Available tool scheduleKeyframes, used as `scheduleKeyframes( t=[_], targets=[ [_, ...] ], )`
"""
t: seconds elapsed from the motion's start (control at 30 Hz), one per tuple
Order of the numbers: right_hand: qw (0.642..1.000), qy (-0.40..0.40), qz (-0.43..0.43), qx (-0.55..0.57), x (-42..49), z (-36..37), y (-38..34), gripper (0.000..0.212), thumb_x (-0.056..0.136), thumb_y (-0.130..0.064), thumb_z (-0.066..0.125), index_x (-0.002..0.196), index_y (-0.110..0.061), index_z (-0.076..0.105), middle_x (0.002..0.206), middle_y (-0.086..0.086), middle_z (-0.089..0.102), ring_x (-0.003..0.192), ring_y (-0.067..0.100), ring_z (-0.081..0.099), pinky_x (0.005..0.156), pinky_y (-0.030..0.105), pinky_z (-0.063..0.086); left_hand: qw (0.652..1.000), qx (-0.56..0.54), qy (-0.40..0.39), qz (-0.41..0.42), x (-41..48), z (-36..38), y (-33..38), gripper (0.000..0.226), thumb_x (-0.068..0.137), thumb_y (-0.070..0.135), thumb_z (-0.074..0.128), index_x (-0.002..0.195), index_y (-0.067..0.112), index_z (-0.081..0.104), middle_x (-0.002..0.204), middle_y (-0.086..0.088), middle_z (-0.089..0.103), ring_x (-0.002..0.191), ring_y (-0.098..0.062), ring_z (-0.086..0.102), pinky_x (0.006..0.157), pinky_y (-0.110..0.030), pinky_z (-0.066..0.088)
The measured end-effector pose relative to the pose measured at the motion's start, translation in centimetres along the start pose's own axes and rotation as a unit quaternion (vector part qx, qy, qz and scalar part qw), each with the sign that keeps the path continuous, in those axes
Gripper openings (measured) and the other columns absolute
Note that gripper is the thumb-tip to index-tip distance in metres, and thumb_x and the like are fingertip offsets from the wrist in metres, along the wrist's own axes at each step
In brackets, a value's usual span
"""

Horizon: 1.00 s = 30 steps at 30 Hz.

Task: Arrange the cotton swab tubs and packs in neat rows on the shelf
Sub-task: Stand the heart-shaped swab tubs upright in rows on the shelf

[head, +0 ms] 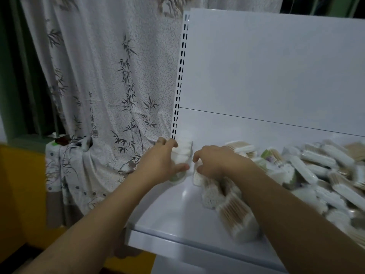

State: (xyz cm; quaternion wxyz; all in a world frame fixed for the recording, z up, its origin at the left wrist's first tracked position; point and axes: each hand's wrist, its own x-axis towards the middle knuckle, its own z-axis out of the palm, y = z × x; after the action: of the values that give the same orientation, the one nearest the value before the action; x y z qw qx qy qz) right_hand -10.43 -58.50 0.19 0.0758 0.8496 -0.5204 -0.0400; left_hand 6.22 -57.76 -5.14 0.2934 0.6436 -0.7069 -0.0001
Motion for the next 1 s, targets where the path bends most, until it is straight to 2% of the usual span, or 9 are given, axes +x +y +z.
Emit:
scheduleKeyframes(
  t=[0.2,0.3,0.43,0.5,0.57,0.63,0.73,0.9,1.0],
  targets=[
    [0.999,-0.033,0.018,0.0,1.3,0.7,0.1,0.031,0.096,-0.024,0.051,0.127,-0.028,0.056,0.133,0.001,0.052,0.121,0.02,0.049,0.092,0.033,0.038,0.998,-0.015,0.028,0.059,-0.1,1.5,-1.3,0.039,0.08,0.033,0.075,0.115,0.027,0.058,0.119,0.0,0.045,0.103,-0.022,0.053,0.078,-0.032,0.045],
    [0.999,-0.038,0.016,-0.002,1.4,0.9,0.4,0.031,0.096,-0.024,0.052,0.126,-0.029,0.056,0.132,0.0,0.052,0.12,0.02,0.048,0.088,0.03,0.037,0.998,-0.006,0.034,0.058,-0.1,2.2,-1.2,0.038,0.082,0.035,0.073,0.117,0.029,0.057,0.116,0.001,0.044,0.104,-0.019,0.049,0.074,-0.031,0.042],
    [1.0,-0.022,0.008,0.006,0.3,-0.5,1.2,0.039,0.094,-0.029,0.056,0.132,-0.027,0.052,0.134,-0.001,0.049,0.124,0.02,0.044,0.097,0.033,0.036,0.998,0.011,0.039,0.052,0.2,2.2,-0.6,0.061,0.08,0.047,0.072,0.132,0.027,0.046,0.13,-0.003,0.04,0.122,-0.023,0.04,0.094,-0.039,0.043],
    [1.0,-0.01,0.003,0.017,-0.8,-1.3,1.6,0.037,0.09,-0.033,0.062,0.126,-0.028,0.056,0.126,-0.002,0.053,0.112,0.017,0.047,0.087,0.03,0.038,0.995,0.002,0.073,0.064,-0.2,1.8,0.1,0.064,0.08,0.051,0.069,0.133,0.025,0.046,0.134,-0.003,0.039,0.125,-0.025,0.037,0.102,-0.042,0.037],
    [1.0,-0.003,0.005,0.021,-1.9,-1.9,2.0,0.034,0.087,-0.035,0.068,0.119,-0.029,0.058,0.118,-0.004,0.055,0.102,0.014,0.048,0.082,0.029,0.04,0.989,-0.012,0.09,0.116,-0.9,1.4,1.3,0.055,0.082,0.049,0.068,0.128,0.025,0.052,0.13,-0.002,0.045,0.122,-0.025,0.039,0.102,-0.041,0.036],
    [1.0,0.009,0.015,0.018,-2.7,-2.0,2.4,0.032,0.086,-0.034,0.069,0.116,-0.03,0.059,0.117,-0.004,0.055,0.102,0.016,0.052,0.082,0.029,0.043,0.978,-0.02,0.037,0.203,-1.7,1.2,2.8,0.047,0.082,0.046,0.07,0.123,0.026,0.057,0.126,0.0,0.05,0.119,-0.024,0.042,0.099,-0.04,0.038],
    [0.999,0.021,0.024,0.009,-3.8,-1.6,2.7,0.029,0.088,-0.029,0.066,0.116,-0.028,0.06,0.117,-0.003,0.057,0.103,0.018,0.054,0.082,0.03,0.046,0.95,-0.003,-0.102,0.294,-2.4,1.9,4.4,0.055,0.081,0.043,0.074,0.13,0.026,0.055,0.134,0.002,0.047,0.121,-0.023,0.041,0.1,-0.041,0.038],
    [1.0,0.003,0.012,0.018,-5.1,-0.3,3.3,0.034,0.087,-0.021,0.065,0.12,-0.026,0.06,0.121,-0.001,0.057,0.099,0.017,0.051,0.079,0.026,0.041,0.936,0.015,-0.15,0.317,-2.5,3.1,4.6,0.049,0.081,0.024,0.076,0.126,0.028,0.059,0.131,0.003,0.052,0.122,-0.02,0.041,0.103,-0.033,0.033],
    [0.999,0.011,0.01,0.038,-5.6,0.1,4.0,0.038,0.085,-0.02,0.067,0.122,-0.028,0.059,0.124,0.0,0.056,0.106,0.018,0.053,0.081,0.027,0.042,0.935,0.032,-0.172,0.31,-2.4,3.1,4.3,0.047,0.08,0.016,0.075,0.122,0.029,0.059,0.129,0.006,0.053,0.123,-0.017,0.04,0.103,-0.036,0.034]
  ],
)
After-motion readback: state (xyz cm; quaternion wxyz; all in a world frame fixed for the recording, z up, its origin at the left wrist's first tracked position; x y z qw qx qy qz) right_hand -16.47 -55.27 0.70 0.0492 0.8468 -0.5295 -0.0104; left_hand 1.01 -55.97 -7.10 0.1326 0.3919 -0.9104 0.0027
